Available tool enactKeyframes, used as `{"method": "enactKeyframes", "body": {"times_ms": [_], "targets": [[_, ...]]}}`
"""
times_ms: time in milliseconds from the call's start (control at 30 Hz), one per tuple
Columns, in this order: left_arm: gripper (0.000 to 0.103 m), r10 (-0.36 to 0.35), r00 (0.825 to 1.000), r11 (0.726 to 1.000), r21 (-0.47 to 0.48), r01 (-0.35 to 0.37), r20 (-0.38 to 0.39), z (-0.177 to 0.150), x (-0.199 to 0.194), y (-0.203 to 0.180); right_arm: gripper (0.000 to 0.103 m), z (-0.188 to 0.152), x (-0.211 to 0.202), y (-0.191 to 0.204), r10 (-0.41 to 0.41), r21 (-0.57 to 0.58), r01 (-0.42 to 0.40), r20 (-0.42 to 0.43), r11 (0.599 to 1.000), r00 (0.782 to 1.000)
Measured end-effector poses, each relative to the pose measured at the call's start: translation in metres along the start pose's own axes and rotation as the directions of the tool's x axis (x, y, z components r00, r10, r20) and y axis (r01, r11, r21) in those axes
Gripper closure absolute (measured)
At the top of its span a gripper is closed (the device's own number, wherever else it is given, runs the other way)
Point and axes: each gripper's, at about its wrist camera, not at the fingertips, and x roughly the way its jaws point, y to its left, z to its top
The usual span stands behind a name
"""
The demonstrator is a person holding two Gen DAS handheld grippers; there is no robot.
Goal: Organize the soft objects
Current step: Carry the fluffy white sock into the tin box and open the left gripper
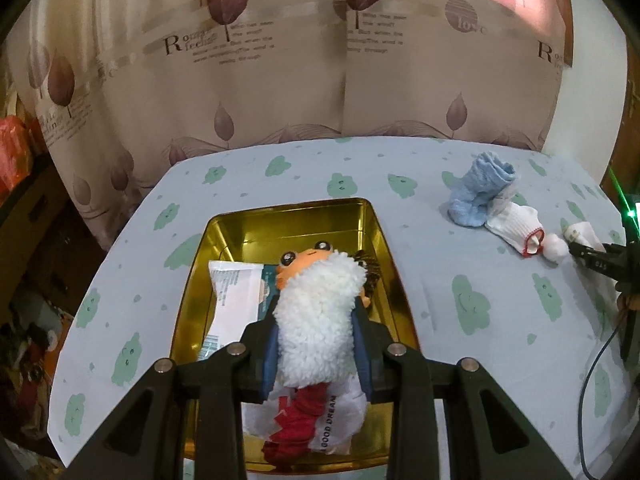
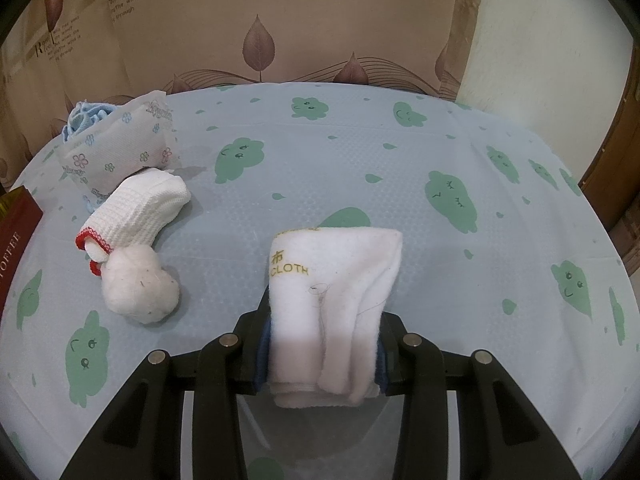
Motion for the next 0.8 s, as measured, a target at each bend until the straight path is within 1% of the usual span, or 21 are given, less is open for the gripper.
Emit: {"method": "enactKeyframes", "body": {"times_ms": [333,467,567,633,800], "targets": [[0.072,-0.011,1.0,1.0,-0.012,0.011,0.006,-0.003,0.0,0.012,0.066,0.0,0.0,0.0,0.0,0.0,0.0,0.0,1.0,1.0],[0.072,-0.015,1.0,0.999,-0.033,0.016,0.013,-0.002,-0.001,0.019,0.066,0.0,0.0,0.0,-0.001,-0.001,0.001,0.0,1.0,1.0],[0.072,0.003,1.0,0.999,-0.041,-0.002,0.016,-0.001,-0.001,0.026,0.066,0.0,0.0,-0.001,-0.001,-0.001,0.001,0.0,1.0,1.0],[0.072,0.012,1.0,0.998,-0.054,-0.011,0.016,-0.001,-0.001,0.031,0.065,0.0,0.0,-0.001,0.0,0.0,0.0,0.0,1.0,1.0],[0.072,0.002,1.0,0.994,-0.105,-0.002,-0.004,-0.002,0.006,0.049,0.065,0.0,0.0,-0.001,-0.001,-0.001,0.001,0.001,1.0,1.0]]}}
